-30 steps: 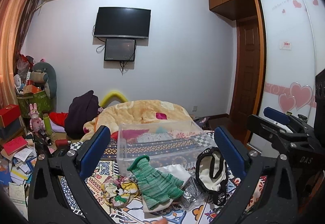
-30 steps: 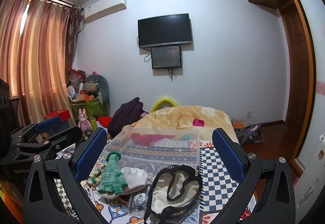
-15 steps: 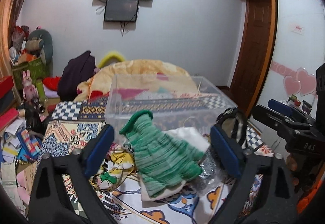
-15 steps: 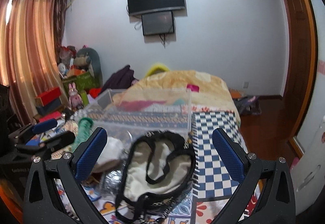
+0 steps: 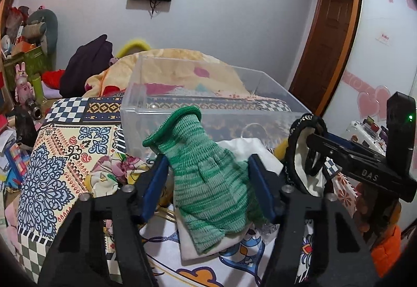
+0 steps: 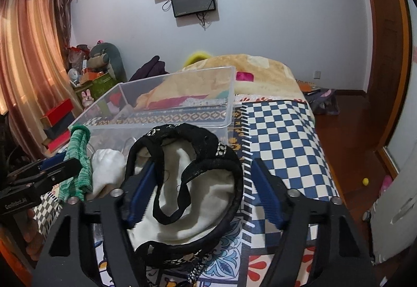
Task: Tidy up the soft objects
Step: 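Grasp the green knit sock with the left tool while the right tool grasps the black-strapped white bag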
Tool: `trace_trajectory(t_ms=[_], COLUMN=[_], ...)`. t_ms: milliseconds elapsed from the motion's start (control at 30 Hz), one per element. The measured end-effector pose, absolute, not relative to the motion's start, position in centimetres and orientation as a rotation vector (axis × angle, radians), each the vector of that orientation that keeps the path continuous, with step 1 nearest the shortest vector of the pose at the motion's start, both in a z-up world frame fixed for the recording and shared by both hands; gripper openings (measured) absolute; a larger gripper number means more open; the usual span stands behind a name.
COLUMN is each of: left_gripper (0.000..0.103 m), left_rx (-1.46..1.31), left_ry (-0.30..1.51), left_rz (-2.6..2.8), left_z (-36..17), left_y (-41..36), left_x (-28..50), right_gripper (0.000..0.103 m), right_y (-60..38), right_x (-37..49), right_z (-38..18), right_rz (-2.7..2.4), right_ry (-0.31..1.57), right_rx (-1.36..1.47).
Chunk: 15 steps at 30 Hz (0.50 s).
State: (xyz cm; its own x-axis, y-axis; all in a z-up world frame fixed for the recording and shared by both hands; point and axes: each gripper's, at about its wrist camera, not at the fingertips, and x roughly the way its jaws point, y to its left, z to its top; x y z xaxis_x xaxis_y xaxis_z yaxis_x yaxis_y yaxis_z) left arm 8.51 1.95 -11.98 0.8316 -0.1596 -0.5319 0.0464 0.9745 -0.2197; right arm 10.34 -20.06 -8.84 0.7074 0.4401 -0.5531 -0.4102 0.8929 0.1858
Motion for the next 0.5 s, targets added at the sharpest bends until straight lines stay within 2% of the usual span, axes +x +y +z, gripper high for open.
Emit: trace_trajectory(t_ms=[133, 267, 400, 500], left_gripper=[0.038, 0.024, 0.009, 0.007], left_rx=[-0.182, -0.161, -0.176, -0.197], left_ry=[0.574, 0.570, 0.563, 0.540], left_rz=[-0.123, -0.114, -0.112, -0.129], left_z=[-11.9, -11.8, -11.3, -10.5], left_y=[1.5, 1.5, 1.9, 2.4], left_x=[8.0, 7.9, 7.3, 6.8], right_gripper=[0.042, 0.027, 0.019, 0.017], right_y=[-19.5, -19.4, -19.5, -19.5], right_x=[10.4, 10.5, 10.2, 9.8], right_z=[-8.8, -8.6, -8.0, -7.2], right_rz=[0.476, 0.481, 0.494, 0.512], right_ry=[0.627, 0.616, 0.596, 0.570], right_rx=[0.037, 0.033, 0.034, 0.044])
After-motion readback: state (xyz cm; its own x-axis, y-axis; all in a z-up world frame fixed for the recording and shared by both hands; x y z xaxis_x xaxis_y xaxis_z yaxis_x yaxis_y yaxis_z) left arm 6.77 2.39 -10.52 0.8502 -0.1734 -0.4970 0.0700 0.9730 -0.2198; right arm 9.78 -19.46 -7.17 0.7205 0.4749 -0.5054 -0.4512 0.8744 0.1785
